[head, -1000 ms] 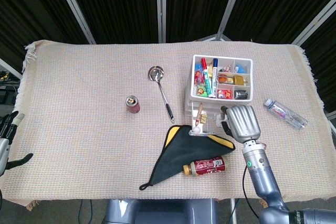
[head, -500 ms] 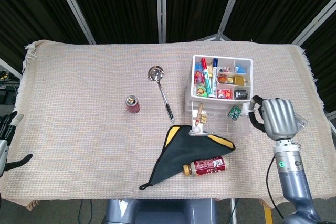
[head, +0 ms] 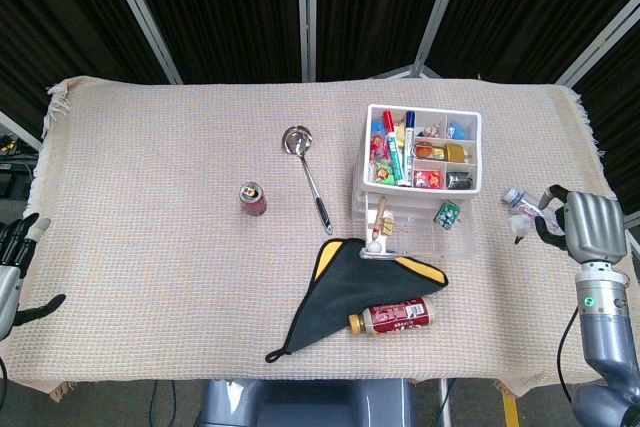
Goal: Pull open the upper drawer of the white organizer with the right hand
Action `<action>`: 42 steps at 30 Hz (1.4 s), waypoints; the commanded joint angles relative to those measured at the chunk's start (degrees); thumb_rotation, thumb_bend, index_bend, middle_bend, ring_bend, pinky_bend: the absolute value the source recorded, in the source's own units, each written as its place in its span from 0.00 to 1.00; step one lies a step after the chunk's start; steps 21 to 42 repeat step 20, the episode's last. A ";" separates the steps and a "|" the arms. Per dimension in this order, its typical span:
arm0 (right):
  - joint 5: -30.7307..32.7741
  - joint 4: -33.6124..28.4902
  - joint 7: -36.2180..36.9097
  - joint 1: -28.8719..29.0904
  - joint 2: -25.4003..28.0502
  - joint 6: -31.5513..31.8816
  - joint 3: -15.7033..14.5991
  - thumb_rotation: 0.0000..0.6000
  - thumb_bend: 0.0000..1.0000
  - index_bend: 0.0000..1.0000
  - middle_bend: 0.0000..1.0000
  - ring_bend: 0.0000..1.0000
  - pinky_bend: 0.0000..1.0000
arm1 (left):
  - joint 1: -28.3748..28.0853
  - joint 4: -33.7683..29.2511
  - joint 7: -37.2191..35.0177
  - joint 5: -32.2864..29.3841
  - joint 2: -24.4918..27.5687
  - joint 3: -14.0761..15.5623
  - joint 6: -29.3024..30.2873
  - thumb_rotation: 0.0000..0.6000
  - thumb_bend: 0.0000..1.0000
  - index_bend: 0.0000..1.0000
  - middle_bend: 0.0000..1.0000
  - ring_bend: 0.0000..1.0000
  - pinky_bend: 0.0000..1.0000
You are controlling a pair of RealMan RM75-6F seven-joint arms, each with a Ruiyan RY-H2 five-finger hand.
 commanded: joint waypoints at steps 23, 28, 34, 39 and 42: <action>-31.77 11.06 19.63 -11.38 -3.79 13.19 -10.40 1.00 0.08 0.01 0.00 0.00 0.00 | 0.07 1.04 0.39 -1.01 -1.24 -0.17 -0.16 1.00 0.10 0.00 0.00 0.00 0.00; -31.77 11.06 19.63 -11.38 -3.79 13.19 -10.40 1.00 0.08 0.01 0.00 0.00 0.00 | 0.07 1.04 0.39 -1.01 -1.24 -0.17 -0.16 1.00 0.10 0.00 0.00 0.00 0.00; -31.77 11.06 19.63 -11.38 -3.79 13.19 -10.40 1.00 0.08 0.01 0.00 0.00 0.00 | 0.07 1.04 0.39 -1.01 -1.24 -0.17 -0.16 1.00 0.10 0.00 0.00 0.00 0.00; -31.77 11.06 19.63 -11.38 -3.79 13.19 -10.40 1.00 0.08 0.01 0.00 0.00 0.00 | 0.07 1.04 0.39 -1.01 -1.24 -0.17 -0.16 1.00 0.10 0.00 0.00 0.00 0.00; -31.77 11.06 19.63 -11.38 -3.79 13.19 -10.40 1.00 0.08 0.01 0.00 0.00 0.00 | 0.07 1.04 0.39 -1.01 -1.24 -0.17 -0.16 1.00 0.10 0.00 0.00 0.00 0.00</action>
